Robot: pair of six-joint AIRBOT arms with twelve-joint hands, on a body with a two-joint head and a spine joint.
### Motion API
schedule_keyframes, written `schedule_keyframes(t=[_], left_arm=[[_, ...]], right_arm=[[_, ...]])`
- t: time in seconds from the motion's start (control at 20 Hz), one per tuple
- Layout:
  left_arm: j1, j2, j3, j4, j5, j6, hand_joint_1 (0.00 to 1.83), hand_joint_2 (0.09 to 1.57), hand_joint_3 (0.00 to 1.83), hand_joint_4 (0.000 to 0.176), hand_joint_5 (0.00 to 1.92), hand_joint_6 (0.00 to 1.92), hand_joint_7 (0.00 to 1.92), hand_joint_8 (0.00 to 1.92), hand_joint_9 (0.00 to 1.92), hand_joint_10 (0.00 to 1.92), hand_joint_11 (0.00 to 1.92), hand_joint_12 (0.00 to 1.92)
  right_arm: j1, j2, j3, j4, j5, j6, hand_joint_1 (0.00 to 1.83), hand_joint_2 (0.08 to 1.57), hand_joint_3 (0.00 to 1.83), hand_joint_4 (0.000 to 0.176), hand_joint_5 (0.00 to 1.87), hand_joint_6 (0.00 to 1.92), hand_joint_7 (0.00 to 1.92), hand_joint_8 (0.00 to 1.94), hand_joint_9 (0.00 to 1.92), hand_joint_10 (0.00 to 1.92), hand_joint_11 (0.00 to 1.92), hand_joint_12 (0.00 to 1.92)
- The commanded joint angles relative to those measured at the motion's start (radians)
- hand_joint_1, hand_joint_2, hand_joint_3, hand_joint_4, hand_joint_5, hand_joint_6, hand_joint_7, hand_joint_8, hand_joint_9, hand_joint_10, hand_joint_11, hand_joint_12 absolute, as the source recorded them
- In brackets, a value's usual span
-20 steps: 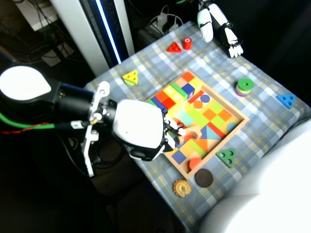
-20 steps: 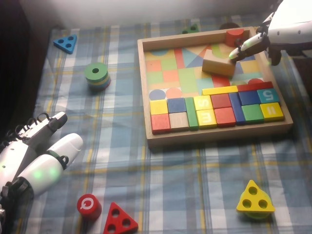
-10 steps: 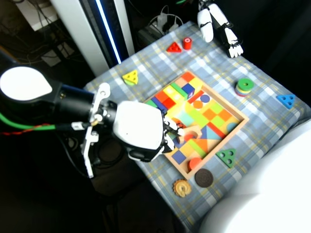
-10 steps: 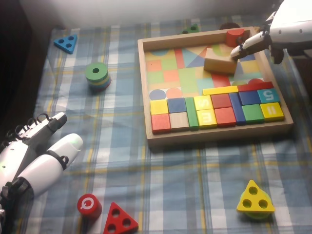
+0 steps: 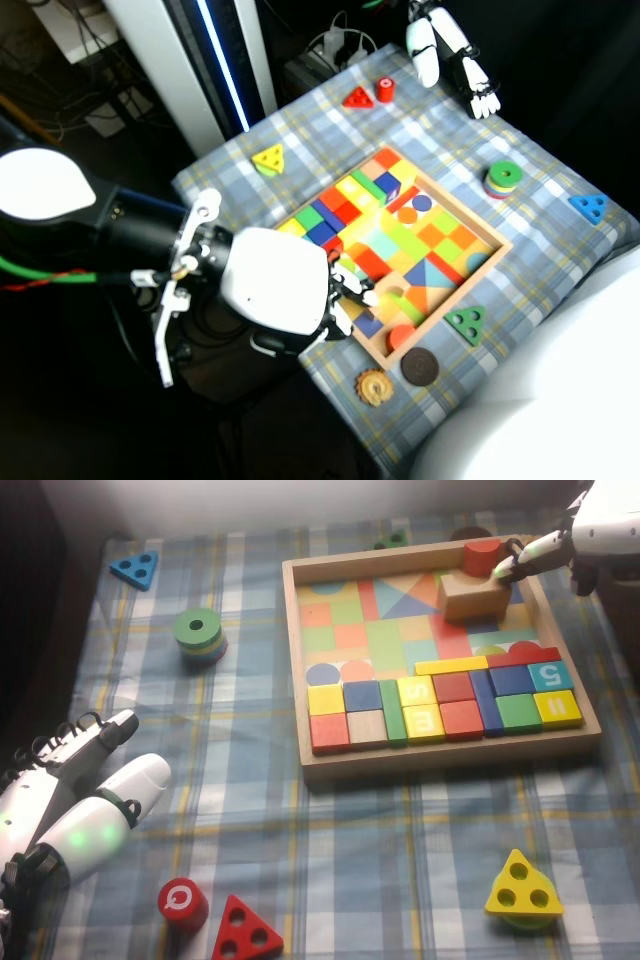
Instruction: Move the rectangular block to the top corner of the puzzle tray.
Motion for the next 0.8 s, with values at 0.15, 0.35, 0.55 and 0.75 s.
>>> schedule_keyframes(t=[0.15,0.35,0.55,0.75], left_arm=[[-0.005,0.008,0.0,0.043,-0.105,-0.007,0.0,1.25,0.0,0.069,0.31,0.0,0.23,0.0,0.08,0.0,0.0,0.0],[-0.005,0.008,0.0,0.042,-0.105,-0.007,0.0,1.26,0.0,0.072,0.31,0.0,0.23,0.0,0.09,0.01,0.0,0.0],[-0.005,0.007,-0.001,0.042,-0.105,-0.007,0.0,1.25,0.0,0.072,0.3,0.0,0.22,0.0,0.08,0.0,0.0,0.0],[-0.005,0.007,-0.001,0.042,-0.105,-0.007,0.0,1.27,0.0,0.066,0.32,0.01,0.24,0.01,0.09,0.01,0.0,0.0]], right_arm=[[0.008,0.001,-0.004,0.022,-0.011,-0.004,1.69,1.15,0.0,0.0,0.39,0.0,1.2,1.94,1.46,1.92,1.54,1.92],[0.008,0.001,-0.014,0.013,-0.011,-0.004,1.72,1.13,0.0,0.0,0.41,0.01,1.05,1.94,1.39,1.92,1.48,1.92],[0.016,0.005,-0.025,0.02,-0.012,-0.004,1.44,0.89,0.79,0.0,0.37,0.0,0.84,1.84,1.44,1.92,1.5,1.92],[0.021,0.008,-0.025,0.007,-0.017,-0.005,1.73,1.01,0.29,0.0,0.38,0.0,1.24,1.94,1.55,1.92,1.59,1.92]])
